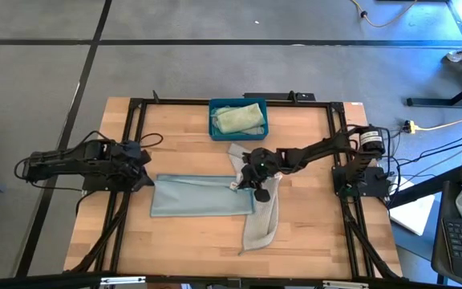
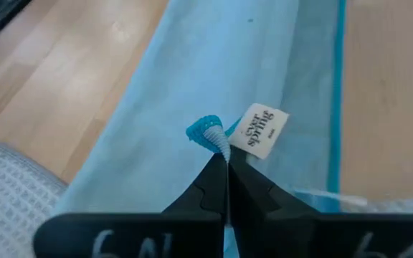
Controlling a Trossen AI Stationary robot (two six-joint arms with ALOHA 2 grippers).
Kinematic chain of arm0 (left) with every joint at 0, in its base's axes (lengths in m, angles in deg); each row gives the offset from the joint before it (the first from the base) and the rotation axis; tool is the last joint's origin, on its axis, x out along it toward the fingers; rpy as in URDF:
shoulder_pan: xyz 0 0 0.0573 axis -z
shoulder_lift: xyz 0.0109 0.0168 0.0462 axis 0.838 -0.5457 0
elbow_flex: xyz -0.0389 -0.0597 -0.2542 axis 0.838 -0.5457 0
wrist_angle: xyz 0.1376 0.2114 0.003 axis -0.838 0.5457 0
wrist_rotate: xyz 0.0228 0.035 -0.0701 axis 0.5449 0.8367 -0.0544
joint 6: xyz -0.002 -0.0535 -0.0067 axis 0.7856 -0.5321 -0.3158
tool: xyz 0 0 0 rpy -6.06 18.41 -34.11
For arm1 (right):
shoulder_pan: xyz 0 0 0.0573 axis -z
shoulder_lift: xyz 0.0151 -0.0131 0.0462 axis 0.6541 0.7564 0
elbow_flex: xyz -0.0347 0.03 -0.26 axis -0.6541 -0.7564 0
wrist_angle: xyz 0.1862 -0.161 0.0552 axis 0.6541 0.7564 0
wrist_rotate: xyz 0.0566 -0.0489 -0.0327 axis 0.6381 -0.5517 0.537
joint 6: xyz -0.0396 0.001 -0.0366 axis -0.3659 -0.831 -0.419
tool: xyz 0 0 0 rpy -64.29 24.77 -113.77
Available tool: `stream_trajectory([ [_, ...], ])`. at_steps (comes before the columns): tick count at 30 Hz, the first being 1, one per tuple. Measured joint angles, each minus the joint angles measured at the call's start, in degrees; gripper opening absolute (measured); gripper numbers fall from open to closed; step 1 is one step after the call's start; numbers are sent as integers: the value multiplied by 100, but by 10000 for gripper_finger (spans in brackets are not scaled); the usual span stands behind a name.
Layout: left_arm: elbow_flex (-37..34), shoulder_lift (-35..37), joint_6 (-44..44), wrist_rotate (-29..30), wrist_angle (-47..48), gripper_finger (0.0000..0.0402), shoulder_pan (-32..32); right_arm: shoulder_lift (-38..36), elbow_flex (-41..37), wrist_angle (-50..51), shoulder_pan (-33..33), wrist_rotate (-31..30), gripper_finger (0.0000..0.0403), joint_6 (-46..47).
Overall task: Fold microfiber towels
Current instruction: Fold the light blue towel
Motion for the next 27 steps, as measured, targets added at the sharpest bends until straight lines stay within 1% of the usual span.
stream_trajectory([
  [3, 0, -33, -221, 193, 7, 0, -2, 51, 64, -13, -2, 53, 14, -6],
  [5, 0, -71, -192, 212, -72, 0, -1, 48, 65, -25, -2, 57, 15, -8],
  [8, -4, -115, 82, 212, -614, 0, 0, 3, 66, 15, -2, 59, 15, -14],
  [12, -4, -122, 184, 306, -1199, 0, 0, -17, 69, 116, -2, 28, 15, -20],
  [15, -4, -354, 177, 619, -1041, 0, 0, -19, 69, 316, -2, -171, 12, -2],
  [18, -4, -668, 152, 939, -732, 0, -2, -27, 69, 599, 0, -551, 8, 7],
  [22, -4, -1191, 154, 978, -569, 0, -2, -194, 73, 1053, -2, -895, 10, 29],
  [27, -4, -1604, 198, 974, -629, 0, 0, -455, 74, 1258, -2, -905, 14, 176],
])
